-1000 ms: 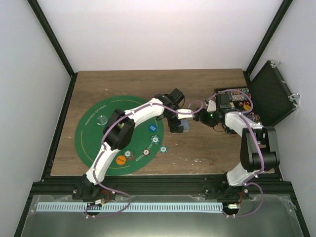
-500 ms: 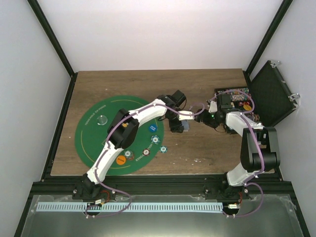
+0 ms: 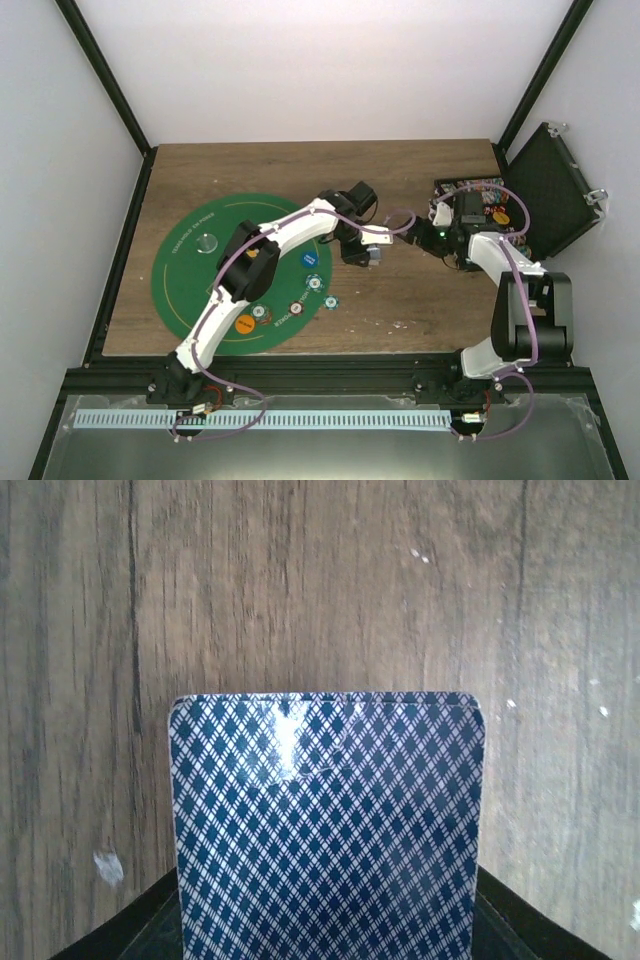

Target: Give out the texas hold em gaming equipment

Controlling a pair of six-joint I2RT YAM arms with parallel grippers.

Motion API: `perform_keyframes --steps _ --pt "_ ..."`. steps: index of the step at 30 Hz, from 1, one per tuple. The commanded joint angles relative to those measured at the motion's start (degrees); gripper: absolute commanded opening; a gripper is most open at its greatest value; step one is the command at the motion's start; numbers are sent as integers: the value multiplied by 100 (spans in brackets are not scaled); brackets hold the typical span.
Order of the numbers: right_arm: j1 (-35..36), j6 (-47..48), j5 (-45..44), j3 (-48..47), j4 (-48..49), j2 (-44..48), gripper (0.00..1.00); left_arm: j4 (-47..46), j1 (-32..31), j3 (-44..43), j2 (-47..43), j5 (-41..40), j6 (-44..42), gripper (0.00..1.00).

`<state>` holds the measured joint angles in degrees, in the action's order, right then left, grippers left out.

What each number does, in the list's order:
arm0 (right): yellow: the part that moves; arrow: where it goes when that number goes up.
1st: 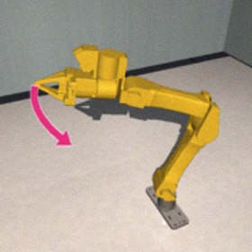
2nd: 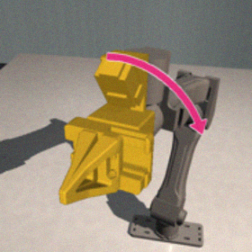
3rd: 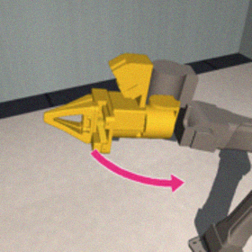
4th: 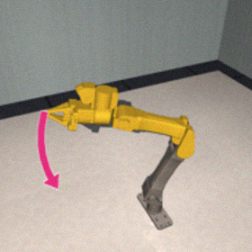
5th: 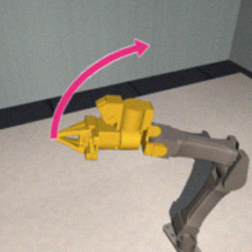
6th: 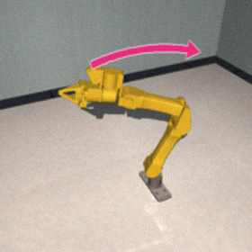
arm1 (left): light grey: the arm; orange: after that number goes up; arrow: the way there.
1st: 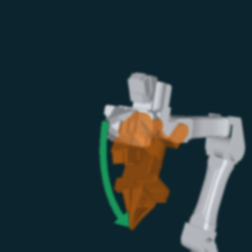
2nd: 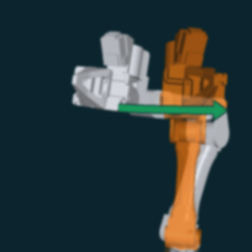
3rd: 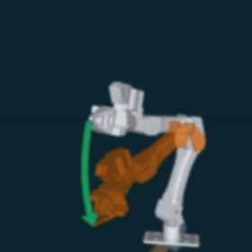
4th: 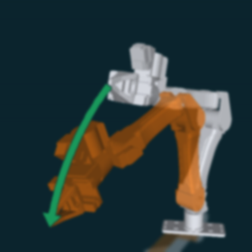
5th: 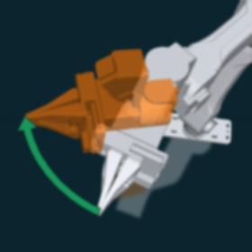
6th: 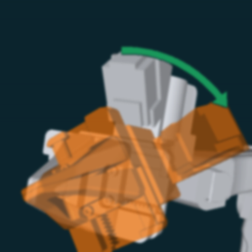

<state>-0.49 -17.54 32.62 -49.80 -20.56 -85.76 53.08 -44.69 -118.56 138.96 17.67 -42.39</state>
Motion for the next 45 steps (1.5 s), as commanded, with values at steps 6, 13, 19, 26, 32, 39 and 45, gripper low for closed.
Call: perform_keyframes --steps 6,13,19,26,32,39,45 --pt "-417 -81 2126 34 692 93 83 1075 198 -120 -1082 9 -310 52" --pt "163 -527 3265 -405 1754 -311 90 1470 288 746 -2262 -302 -550 52" --pt "829 -1214 3809 -573 2890 -762 93 1654 325 940 -2714 -488 -407 52" --pt "1296 -1569 4055 -737 3336 -1109 89 1648 444 937 -2793 -585 -272 51" --pt "1467 -1825 4144 -629 3720 -1250 86 1552 526 913 -2799 -541 -194 51" --pt "1757 -2292 4194 -824 4175 -1641 71 1418 533 941 -2953 -308 -230 51" --pt "1864 -2565 4384 -820 4534 -1755 52 1317 544 1047 -2976 -454 -248 51"
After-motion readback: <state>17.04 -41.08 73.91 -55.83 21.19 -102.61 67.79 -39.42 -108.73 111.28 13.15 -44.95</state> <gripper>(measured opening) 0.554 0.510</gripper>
